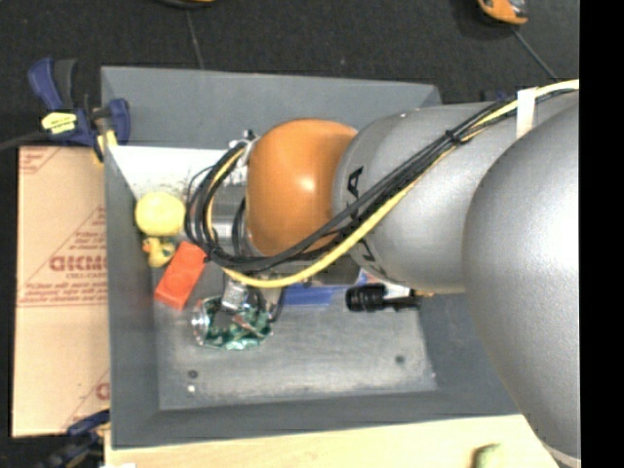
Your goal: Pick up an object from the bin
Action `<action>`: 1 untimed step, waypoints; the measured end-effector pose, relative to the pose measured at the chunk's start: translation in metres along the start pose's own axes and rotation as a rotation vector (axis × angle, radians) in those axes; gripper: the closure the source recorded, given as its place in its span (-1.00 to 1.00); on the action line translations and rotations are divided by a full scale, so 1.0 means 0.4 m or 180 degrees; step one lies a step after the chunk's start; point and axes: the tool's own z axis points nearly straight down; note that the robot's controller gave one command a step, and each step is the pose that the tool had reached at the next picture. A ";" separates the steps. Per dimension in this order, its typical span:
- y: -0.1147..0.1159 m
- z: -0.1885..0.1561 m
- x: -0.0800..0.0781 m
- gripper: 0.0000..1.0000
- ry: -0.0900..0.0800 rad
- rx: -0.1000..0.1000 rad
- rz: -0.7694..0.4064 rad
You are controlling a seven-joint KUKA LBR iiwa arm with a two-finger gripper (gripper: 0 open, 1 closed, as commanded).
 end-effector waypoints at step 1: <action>-0.008 -0.060 0.016 1.00 -0.0026 -0.0034 0.0071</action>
Offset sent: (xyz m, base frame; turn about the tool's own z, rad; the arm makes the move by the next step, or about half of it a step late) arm -0.0075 -0.0474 -0.0405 0.0105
